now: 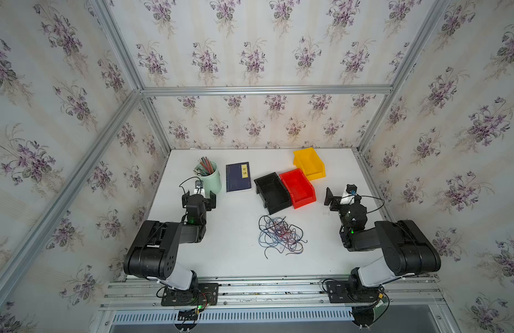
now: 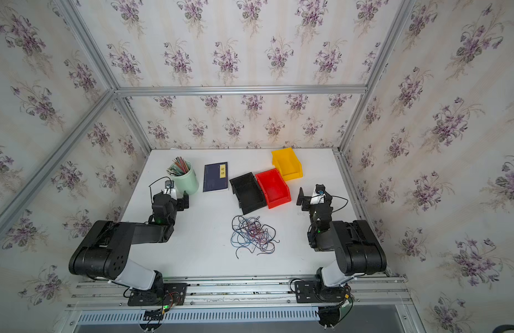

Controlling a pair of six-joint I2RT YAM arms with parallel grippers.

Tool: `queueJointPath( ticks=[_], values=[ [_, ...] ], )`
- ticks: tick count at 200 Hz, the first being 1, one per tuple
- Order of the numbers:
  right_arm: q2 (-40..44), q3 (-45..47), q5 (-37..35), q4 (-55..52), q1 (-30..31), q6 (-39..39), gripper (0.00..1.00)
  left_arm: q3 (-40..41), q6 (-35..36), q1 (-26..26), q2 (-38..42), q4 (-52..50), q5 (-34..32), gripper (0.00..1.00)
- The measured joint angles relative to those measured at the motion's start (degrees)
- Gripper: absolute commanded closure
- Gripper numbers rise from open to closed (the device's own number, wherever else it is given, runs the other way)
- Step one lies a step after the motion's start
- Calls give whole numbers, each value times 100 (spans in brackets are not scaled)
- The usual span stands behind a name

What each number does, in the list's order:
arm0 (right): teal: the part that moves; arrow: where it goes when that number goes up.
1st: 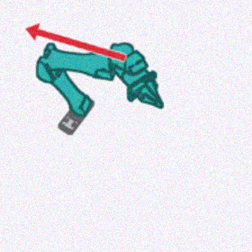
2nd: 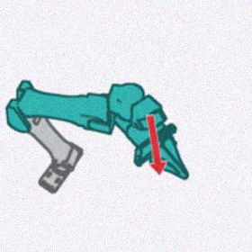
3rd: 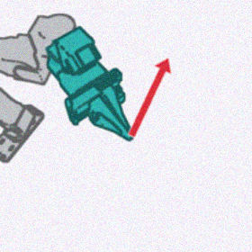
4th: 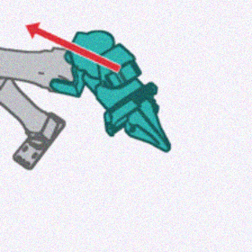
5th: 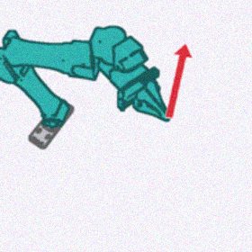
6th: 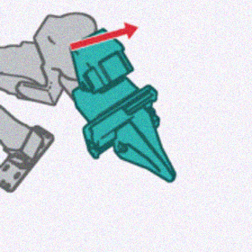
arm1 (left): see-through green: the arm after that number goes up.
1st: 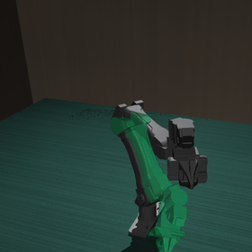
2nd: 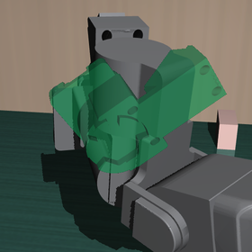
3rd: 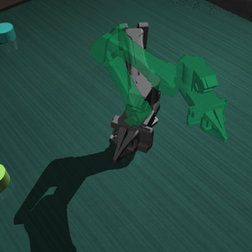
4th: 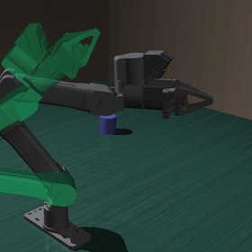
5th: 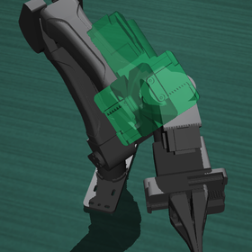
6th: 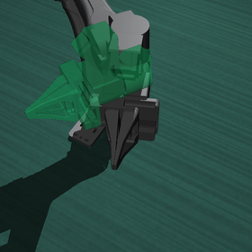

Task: Untangle and sort cables by color
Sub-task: Pick up the cable from the cable.

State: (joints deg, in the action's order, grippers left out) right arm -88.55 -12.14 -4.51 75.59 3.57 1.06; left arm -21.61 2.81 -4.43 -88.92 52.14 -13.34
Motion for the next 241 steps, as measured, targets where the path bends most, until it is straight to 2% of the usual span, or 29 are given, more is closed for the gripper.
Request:
queueJointPath(
  ticks=[224, 241],
  values=[
    [11, -37, 52, -214, -59, -87, 0, -24, -2, 59, 52, -44, 57, 1],
    [46, -37, 48, -262, -59, -90, 0, -105, 0, 59, 177, -271, 138, 1]
  ],
)
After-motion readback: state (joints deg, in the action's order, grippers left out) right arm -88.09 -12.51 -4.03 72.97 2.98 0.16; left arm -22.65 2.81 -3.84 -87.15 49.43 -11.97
